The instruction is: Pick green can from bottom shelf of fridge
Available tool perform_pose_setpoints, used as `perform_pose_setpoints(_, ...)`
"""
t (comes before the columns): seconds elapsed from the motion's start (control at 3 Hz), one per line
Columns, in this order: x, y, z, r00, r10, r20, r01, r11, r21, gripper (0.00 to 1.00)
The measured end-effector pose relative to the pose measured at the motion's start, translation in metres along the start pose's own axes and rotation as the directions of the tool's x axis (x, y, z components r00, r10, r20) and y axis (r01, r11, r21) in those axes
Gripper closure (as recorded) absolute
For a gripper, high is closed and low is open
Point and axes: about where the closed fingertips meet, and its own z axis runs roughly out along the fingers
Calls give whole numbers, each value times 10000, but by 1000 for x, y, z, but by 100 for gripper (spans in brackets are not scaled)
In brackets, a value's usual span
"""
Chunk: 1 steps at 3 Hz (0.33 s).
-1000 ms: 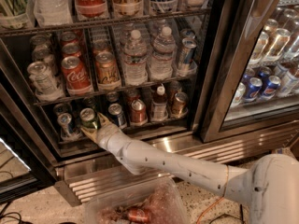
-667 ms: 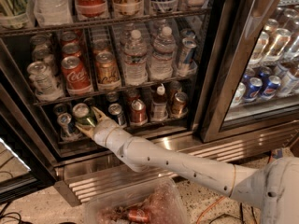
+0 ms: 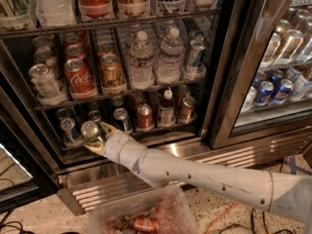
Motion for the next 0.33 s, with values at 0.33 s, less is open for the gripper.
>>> perform_pose_setpoints(0.33, 7, 13, -38, 9986, 272, -463, -268, 9996, 88, 100)
